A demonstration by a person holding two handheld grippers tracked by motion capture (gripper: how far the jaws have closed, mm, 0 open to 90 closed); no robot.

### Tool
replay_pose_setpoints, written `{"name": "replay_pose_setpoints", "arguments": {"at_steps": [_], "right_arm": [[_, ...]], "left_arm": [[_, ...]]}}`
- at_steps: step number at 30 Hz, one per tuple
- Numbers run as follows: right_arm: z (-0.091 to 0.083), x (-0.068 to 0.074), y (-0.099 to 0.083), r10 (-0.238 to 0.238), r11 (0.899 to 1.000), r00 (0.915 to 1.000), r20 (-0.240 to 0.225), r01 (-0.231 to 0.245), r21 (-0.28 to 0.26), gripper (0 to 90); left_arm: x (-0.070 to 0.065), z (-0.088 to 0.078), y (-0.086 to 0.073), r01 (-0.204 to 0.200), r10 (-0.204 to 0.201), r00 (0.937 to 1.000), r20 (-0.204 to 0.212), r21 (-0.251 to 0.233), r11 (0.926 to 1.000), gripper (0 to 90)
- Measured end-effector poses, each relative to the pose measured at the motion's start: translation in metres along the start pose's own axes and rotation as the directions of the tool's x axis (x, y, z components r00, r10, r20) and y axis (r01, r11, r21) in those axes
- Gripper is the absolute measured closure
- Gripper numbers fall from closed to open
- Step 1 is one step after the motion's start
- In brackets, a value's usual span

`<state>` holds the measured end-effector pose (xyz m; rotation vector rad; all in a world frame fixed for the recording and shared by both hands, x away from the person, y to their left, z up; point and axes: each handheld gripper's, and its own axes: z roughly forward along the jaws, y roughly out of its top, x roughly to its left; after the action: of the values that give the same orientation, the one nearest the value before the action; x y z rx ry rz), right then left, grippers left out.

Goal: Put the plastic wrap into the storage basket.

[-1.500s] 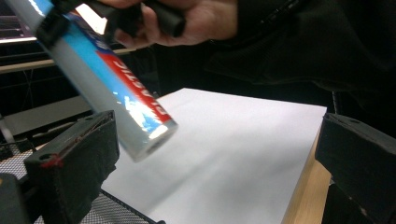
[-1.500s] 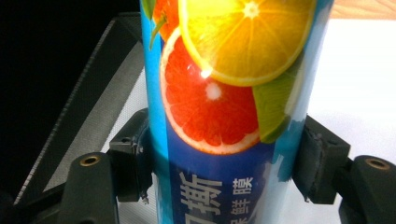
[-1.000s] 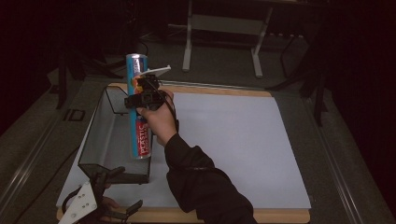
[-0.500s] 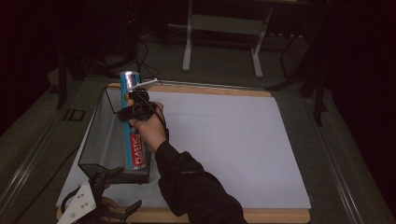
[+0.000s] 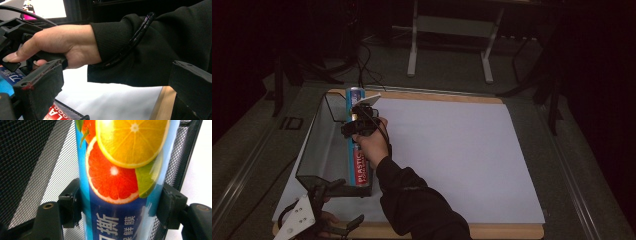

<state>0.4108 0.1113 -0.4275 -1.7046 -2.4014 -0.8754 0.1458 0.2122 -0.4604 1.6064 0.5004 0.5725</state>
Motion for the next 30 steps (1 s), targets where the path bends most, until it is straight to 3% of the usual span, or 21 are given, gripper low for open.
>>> {"name": "replay_pose_setpoints", "arguments": {"at_steps": [4, 20, 25, 30], "right_arm": [[0.005, -0.001, 0.002, 0.011, 1.000, 0.9997, 0.023, -0.010, -0.010, 31.7], [0.028, -0.008, 0.002, 0.056, 0.998, 0.9976, 0.040, -0.056, 0.001, 31.7], [0.029, -0.008, 0.002, 0.048, 0.999, 0.9982, 0.036, -0.048, -0.002, 31.3], [0.029, -0.008, 0.003, 0.004, 1.000, 0.9991, 0.042, -0.003, -0.004, 29.6]], "left_arm": [[0.000, 0.000, 0.000, -0.002, 0.002, 1.0000, 0.000, -0.001, 1.0000, 0.6], [0.000, 0.000, 0.000, 0.003, -0.003, 0.9999, 0.010, 0.004, 1.0000, 0.6], [-0.001, 0.001, 0.000, 0.001, -0.001, 0.9999, 0.012, 0.004, 1.0000, 0.6], [0.000, 0.001, -0.001, 0.001, -0.001, 0.9999, 0.014, 0.006, 1.0000, 0.6]]}}
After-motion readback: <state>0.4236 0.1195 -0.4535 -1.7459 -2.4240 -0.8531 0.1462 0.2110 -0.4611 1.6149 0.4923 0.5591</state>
